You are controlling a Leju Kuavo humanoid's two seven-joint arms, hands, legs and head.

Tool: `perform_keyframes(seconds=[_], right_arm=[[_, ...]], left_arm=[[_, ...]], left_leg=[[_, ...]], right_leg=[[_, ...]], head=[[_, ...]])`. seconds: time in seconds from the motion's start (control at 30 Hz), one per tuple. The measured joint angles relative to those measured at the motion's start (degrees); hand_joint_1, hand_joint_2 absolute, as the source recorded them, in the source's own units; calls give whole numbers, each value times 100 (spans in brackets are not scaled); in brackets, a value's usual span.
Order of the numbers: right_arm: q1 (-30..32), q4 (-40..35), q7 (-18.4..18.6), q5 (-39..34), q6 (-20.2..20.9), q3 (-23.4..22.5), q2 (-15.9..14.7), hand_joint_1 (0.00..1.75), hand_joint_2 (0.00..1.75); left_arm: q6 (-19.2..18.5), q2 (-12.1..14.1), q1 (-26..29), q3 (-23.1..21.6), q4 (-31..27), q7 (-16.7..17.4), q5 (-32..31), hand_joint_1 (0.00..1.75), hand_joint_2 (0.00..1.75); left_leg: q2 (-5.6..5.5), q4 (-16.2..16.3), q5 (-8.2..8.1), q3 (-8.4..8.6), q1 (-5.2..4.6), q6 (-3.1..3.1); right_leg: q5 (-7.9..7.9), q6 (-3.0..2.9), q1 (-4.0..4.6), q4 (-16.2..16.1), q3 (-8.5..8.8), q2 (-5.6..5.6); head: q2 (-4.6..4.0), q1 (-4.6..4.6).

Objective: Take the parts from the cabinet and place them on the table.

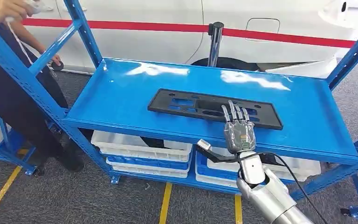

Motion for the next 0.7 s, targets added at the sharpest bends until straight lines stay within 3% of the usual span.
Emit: perform_keyframes(seconds=[0.33,0.53,0.7], right_arm=[[-5,39,-33,2,-11,2,31,0,175],[-8,77,-35,20,-11,2,79,0,175],[-22,107,-50,33,-11,2,131,0,175]], left_arm=[[-31,-2,0,0,0,-7,-4,0,0],[-37,-2,-1,2,0,13,-7,0,0],[-59,-2,-3,7,0,22,-7,0,0]], left_leg=[[0,0,0,0,0,0],[0,21,-11,-4,-19,15],[0,37,-25,-19,-61,87]], right_leg=[[0,0,0,0,0,0],[6,7,-43,-5,5,-1],[30,58,-84,-33,18,-3]], head=[[0,0],[0,0],[0,0]])
